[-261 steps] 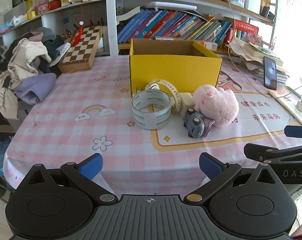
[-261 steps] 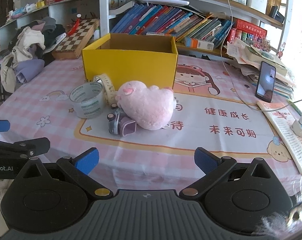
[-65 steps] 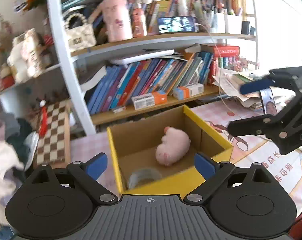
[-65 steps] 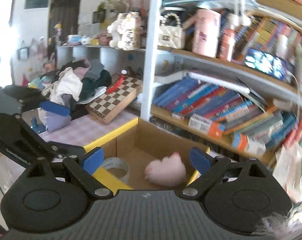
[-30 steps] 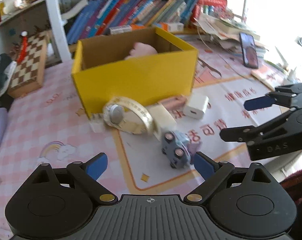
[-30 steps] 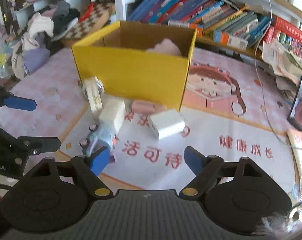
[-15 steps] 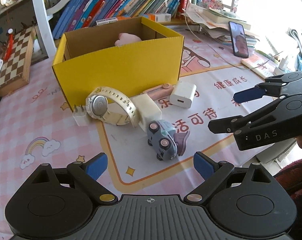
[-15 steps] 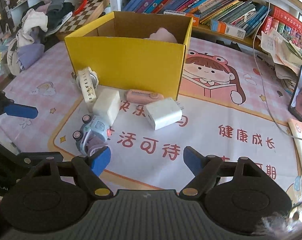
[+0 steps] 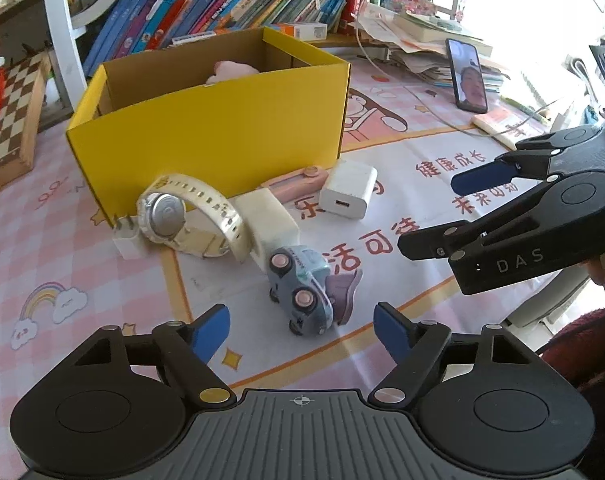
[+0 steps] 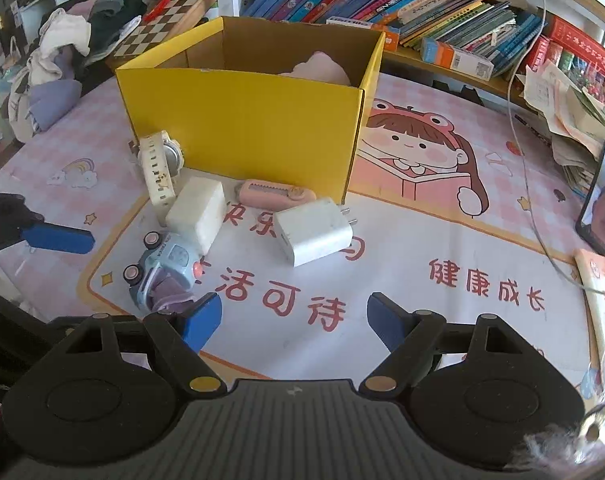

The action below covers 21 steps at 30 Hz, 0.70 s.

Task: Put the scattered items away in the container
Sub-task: 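Lower left tool onto blue toy car and close on it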

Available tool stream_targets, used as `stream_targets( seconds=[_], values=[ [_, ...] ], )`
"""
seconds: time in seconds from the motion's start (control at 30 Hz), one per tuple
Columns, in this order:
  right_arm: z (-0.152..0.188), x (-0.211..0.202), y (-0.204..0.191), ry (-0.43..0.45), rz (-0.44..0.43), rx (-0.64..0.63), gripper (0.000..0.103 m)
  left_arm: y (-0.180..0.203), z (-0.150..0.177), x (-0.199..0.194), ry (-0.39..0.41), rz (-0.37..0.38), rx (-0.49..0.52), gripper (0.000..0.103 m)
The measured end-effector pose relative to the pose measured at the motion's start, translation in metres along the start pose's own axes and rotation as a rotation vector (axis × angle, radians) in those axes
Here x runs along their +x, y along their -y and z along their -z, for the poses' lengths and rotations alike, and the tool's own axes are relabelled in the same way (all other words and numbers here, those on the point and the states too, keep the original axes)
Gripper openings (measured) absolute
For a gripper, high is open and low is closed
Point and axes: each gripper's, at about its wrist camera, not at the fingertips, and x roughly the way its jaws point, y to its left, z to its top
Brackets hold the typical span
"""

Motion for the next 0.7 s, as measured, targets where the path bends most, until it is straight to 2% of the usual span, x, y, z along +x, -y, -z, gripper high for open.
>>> stream_targets(
  seconds=[0.3, 0.5, 0.57, 0.7],
  values=[
    [-0.008, 0.009, 0.009, -0.011, -0.011, -0.028, 0.08, 0.004, -0.006, 0.022, -0.039, 0.005, 0.011, 0.069],
    [-0.011, 0.014, 0.011, -0.019, -0.026, -0.043, 0.08, 0.003, -0.006, 0.026, -0.05, -0.006, 0.01, 0.052],
    [-0.012, 0.015, 0.01, -0.021, -0.031, -0.047, 0.08, 0.002, -0.006, 0.025, -0.049, -0.003, 0.009, 0.041],
    [-0.015, 0.017, 0.01, -0.023, -0.039, -0.053, 0.08, 0.0, -0.006, 0.024, -0.047, -0.003, 0.006, 0.039]
  ],
)
